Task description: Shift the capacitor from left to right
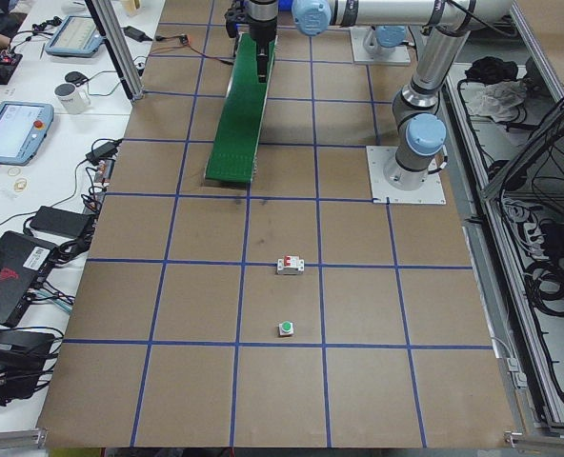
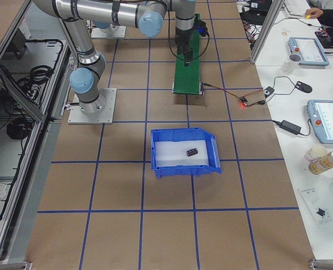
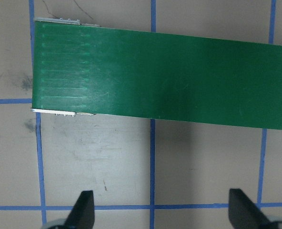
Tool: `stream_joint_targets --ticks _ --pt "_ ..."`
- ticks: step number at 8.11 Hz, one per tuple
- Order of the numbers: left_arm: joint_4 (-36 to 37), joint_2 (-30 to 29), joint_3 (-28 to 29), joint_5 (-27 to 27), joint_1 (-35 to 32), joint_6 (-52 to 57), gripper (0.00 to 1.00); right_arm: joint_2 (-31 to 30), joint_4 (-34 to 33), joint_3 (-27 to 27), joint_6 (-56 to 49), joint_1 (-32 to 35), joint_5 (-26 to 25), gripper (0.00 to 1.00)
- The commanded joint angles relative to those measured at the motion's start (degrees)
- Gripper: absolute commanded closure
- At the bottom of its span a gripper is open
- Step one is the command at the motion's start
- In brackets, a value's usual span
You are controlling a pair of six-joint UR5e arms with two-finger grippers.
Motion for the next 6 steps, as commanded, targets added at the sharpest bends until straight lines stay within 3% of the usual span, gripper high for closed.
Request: stream_joint_targets --ticks 1,6 --pt "0.00 0.00 0.09 0.08 0.00 0.00 0.00 -1.49 3.44 -0.07 11.85 7.46 0.17 0.00" --pt "0.00 0.00 0.09 0.08 0.00 0.00 0.00 -1.49 2.83 -0.07 12.50 9.33 0.34 0.00"
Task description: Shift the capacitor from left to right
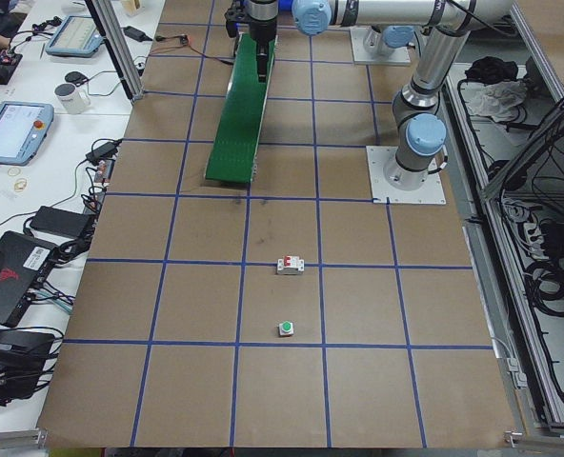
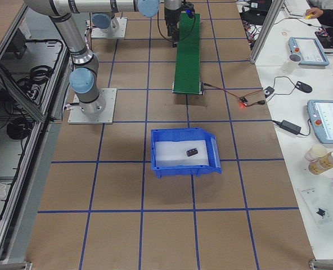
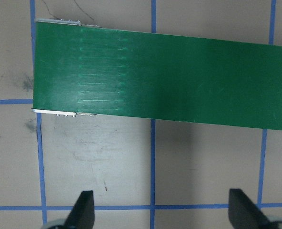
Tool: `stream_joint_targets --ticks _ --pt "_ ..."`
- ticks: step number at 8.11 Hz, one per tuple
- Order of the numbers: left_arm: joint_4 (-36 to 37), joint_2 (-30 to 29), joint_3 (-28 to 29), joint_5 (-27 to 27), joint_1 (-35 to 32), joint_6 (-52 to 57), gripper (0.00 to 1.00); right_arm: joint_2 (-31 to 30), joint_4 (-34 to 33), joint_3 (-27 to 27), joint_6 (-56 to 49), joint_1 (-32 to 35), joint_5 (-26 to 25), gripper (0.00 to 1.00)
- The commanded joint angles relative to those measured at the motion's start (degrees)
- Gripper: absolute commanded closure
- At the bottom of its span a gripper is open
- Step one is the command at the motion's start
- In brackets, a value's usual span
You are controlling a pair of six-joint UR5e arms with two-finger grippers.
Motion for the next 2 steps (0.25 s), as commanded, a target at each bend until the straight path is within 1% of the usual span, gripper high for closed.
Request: stream_joint_targets --ticks 1,2 --pt "0.00 0.00 -0.01 0.00 0.00 0.00 0.00 -0.01 -0.22 0.00 -0.51 0.06 -0.06 0.00" --pt "0.00 0.00 -0.01 0.00 0.00 0.00 0.00 0.08 -0.22 0.09 -0.51 0.06 -0.06 0.00"
